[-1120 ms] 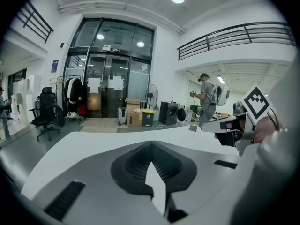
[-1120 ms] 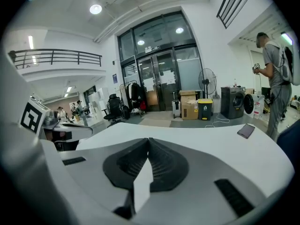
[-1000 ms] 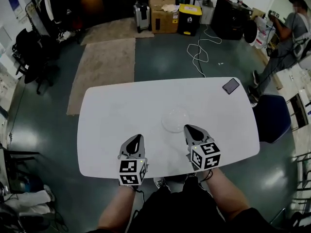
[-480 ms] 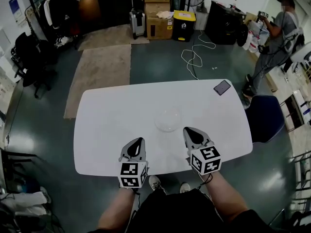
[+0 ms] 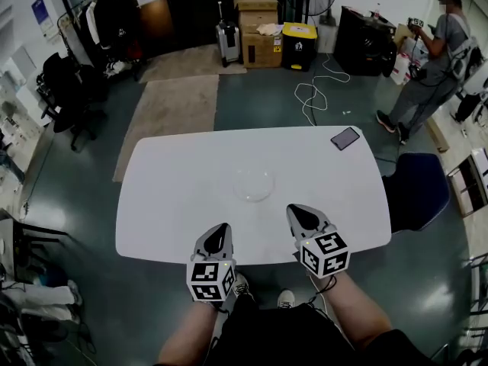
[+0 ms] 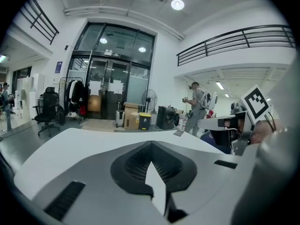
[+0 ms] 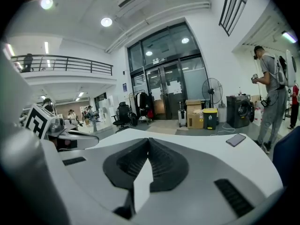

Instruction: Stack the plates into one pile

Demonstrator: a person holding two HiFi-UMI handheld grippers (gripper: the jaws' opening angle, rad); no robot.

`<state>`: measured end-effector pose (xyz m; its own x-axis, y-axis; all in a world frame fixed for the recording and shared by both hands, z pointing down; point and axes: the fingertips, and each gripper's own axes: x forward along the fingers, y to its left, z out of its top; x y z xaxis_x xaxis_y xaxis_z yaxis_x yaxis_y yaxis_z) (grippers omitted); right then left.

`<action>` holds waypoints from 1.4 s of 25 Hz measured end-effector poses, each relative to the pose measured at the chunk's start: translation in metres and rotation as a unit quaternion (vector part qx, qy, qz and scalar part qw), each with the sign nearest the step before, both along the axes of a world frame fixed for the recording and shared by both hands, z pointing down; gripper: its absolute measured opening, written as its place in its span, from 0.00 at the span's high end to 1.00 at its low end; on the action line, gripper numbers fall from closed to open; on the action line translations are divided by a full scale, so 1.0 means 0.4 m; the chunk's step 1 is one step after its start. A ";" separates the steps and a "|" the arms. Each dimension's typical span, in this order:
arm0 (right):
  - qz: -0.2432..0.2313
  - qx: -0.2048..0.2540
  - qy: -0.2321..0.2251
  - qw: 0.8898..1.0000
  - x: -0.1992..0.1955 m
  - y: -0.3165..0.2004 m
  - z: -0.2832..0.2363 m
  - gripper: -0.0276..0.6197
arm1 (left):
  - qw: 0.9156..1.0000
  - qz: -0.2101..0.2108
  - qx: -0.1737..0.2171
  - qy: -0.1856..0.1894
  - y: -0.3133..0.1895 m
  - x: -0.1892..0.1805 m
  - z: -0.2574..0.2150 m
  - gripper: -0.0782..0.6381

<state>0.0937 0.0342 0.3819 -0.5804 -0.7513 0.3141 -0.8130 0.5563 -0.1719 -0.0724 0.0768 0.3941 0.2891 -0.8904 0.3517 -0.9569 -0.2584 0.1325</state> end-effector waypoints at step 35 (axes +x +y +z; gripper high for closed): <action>-0.067 0.013 -0.026 0.997 0.061 0.182 -0.026 0.93 | 0.998 -0.046 0.028 -0.011 0.221 0.122 -0.055 0.87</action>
<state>0.1181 0.1072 0.3714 -0.6918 -0.6726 0.2627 -0.7209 0.6646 -0.1968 -0.0235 0.1653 0.3723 0.1976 -0.9313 0.3060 -0.9795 -0.1751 0.0995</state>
